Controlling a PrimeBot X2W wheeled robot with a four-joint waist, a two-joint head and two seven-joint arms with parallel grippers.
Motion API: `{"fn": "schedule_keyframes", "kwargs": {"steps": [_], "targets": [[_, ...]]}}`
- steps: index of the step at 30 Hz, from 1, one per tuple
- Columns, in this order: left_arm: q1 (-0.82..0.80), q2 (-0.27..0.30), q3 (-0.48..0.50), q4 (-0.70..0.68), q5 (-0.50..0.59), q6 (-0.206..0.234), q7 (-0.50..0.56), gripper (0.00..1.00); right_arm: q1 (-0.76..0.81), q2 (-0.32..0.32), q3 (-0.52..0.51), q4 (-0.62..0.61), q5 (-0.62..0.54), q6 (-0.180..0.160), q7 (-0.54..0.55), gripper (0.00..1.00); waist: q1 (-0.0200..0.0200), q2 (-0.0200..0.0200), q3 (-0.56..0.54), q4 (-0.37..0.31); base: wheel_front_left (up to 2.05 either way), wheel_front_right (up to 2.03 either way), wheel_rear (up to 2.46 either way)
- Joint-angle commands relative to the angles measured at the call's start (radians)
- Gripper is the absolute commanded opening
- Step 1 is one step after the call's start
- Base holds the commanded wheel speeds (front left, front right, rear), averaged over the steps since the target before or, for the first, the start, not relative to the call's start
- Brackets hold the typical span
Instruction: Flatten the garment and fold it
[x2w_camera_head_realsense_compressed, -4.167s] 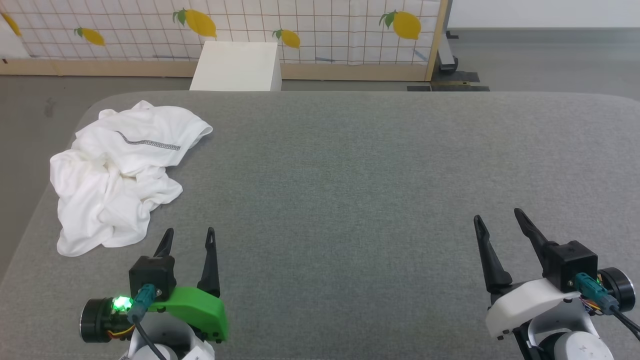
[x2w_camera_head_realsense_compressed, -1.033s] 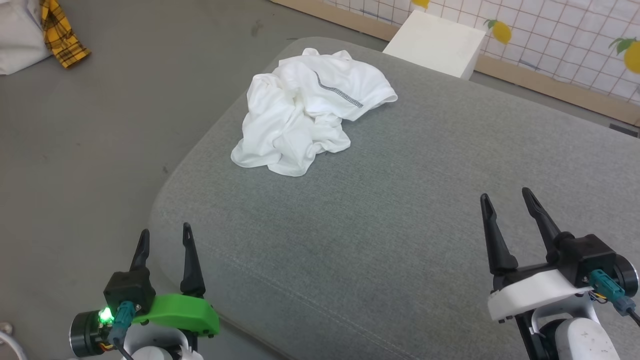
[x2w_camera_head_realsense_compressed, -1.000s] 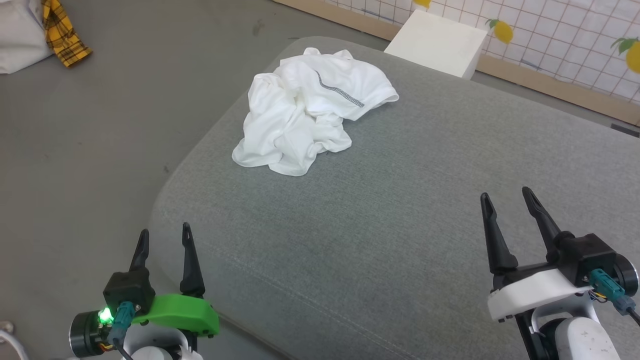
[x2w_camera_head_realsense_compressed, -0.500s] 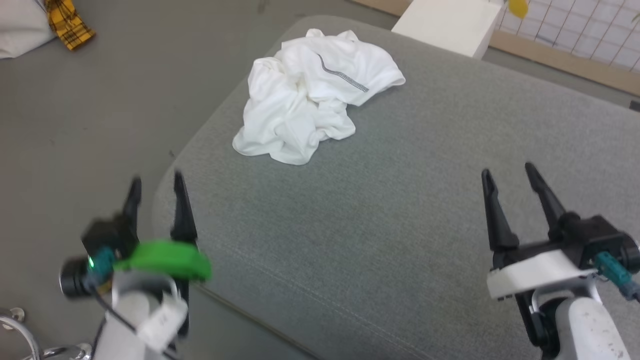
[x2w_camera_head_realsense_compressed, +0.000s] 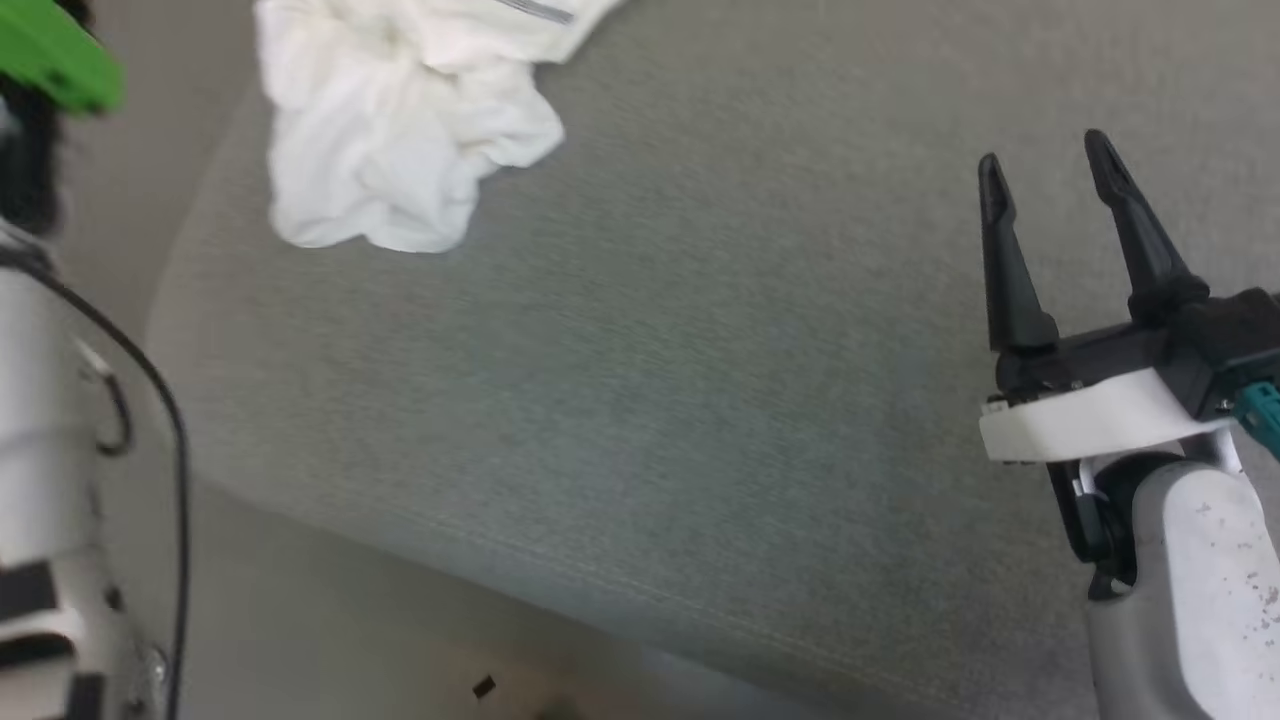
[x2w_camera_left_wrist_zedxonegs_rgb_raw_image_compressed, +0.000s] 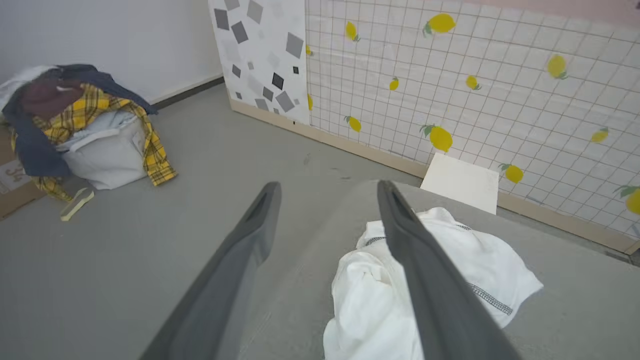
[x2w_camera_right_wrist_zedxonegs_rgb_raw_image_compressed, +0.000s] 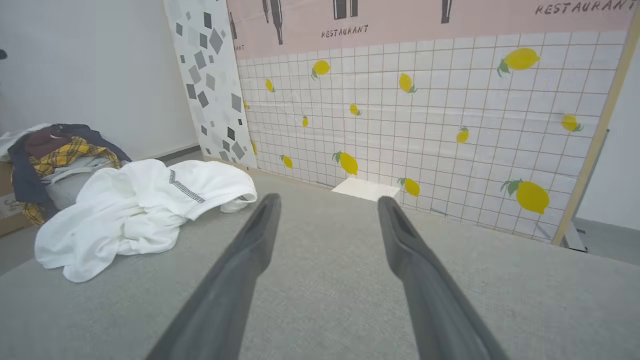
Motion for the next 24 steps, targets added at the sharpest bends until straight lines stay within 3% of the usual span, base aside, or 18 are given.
{"fn": "schedule_keyframes", "kwargs": {"steps": [1, 7, 15, 18, 22, 23, 24], "targets": [[-0.047, 0.019, 0.015, 0.017, -0.025, 0.01, 0.034, 1.0, -0.022, -0.002, 0.001, -0.008, -0.002, -0.002, -0.01, 1.0, -0.0004, 0.0, 0.222, -0.196, 0.0, 0.0, 0.0], [-0.138, 0.064, 0.065, 0.081, -0.074, 0.071, 0.192, 1.0, -0.045, -0.002, -0.002, -0.009, 0.028, -0.002, -0.039, 1.0, -0.0004, 0.0, 0.316, -0.264, 0.0, 0.0, 0.0], [-0.071, 0.109, 0.122, 0.112, -0.098, 0.19, 0.391, 1.0, -0.056, -0.002, 0.017, 0.003, 0.05, -0.002, -0.073, 1.0, -0.0004, 0.0, 0.364, -0.314, 0.0, 0.0, 0.0], [-0.018, 0.113, 0.136, 0.104, -0.096, 0.232, 0.434, 1.0, -0.058, -0.002, 0.018, 0.011, 0.054, -0.002, -0.081, 1.0, -0.0004, 0.0, 0.361, -0.319, 0.0, 0.0, 0.0], [0.038, 0.089, 0.14, 0.097, -0.114, 0.255, 0.489, 1.0, -0.056, -0.002, 0.019, 0.032, 0.063, -0.002, -0.09, 1.0, -0.0004, 0.0, 0.329, -0.316, 0.0, 0.0, 0.0], [0.05, 0.082, 0.144, 0.096, -0.122, 0.255, 0.491, 0.49, -0.056, -0.002, 0.02, 0.04, 0.066, -0.002, -0.094, 1.0, -0.0004, 0.0, 0.311, -0.315, 0.0, 0.0, 0.0], [0.066, 0.079, 0.144, 0.093, -0.124, 0.252, 0.49, 0.14, -0.054, -0.002, 0.02, 0.046, 0.068, -0.002, -0.097, 1.0, -0.0004, 0.0, 0.293, -0.315, 0.0, 0.0, 0.0]]}}
